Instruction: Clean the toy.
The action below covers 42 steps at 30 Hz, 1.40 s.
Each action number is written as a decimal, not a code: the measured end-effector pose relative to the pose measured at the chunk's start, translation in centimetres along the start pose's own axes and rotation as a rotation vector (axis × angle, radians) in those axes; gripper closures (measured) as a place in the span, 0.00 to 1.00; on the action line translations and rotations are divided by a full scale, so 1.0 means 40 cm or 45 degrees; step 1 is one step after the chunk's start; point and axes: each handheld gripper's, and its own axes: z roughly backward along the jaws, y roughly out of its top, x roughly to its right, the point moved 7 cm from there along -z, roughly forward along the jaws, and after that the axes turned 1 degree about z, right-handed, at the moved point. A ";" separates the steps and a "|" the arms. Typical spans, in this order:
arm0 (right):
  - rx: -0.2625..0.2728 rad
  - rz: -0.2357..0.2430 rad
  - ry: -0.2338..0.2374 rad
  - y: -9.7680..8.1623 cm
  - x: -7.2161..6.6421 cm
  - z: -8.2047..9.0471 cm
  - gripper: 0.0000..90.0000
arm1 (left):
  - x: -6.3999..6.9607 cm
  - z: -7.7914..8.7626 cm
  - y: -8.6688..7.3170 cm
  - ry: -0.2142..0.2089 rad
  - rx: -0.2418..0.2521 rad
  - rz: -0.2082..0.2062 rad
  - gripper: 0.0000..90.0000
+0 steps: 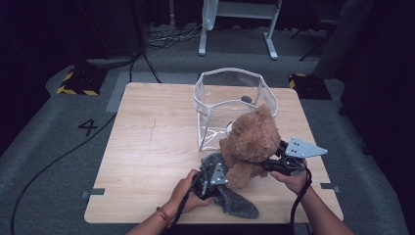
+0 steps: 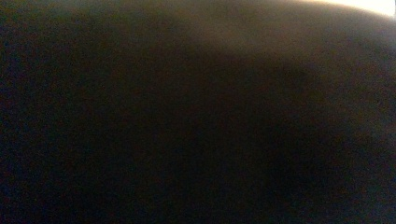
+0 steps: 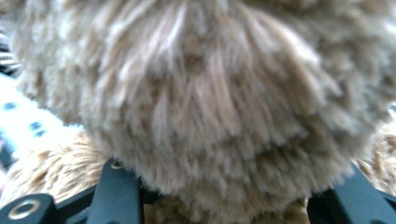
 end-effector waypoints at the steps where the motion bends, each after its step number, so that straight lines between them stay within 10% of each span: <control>1: 0.006 -0.002 -0.001 0.004 -0.001 0.000 0.54 | -0.018 0.013 -0.015 0.019 -0.002 0.020 0.88; 9: 0.038 -0.038 0.044 0.023 -0.009 -0.004 0.54 | -0.191 0.097 -0.106 0.182 0.002 0.236 0.88; 13: 0.060 -0.042 0.083 0.030 -0.015 -0.005 0.54 | -0.244 0.129 -0.102 0.196 0.087 0.317 0.88; 19: 0.064 -0.023 0.136 0.037 -0.027 -0.012 0.54 | -0.271 0.150 -0.069 0.224 0.115 0.302 0.87; 23: 0.067 -0.009 0.210 0.038 -0.041 -0.015 0.54 | -0.341 0.166 -0.057 0.248 0.167 0.417 0.87; 28: 0.053 0.000 0.288 0.032 -0.058 -0.030 0.53 | -0.322 0.150 -0.020 0.154 0.242 0.400 0.87; 35: -0.012 0.020 0.400 0.012 -0.093 -0.075 0.53 | -0.271 0.150 0.068 0.155 0.341 0.330 0.84; 42: -0.024 -0.004 0.462 0.001 -0.106 -0.094 0.53 | -0.222 0.198 0.148 -0.027 0.554 0.217 0.84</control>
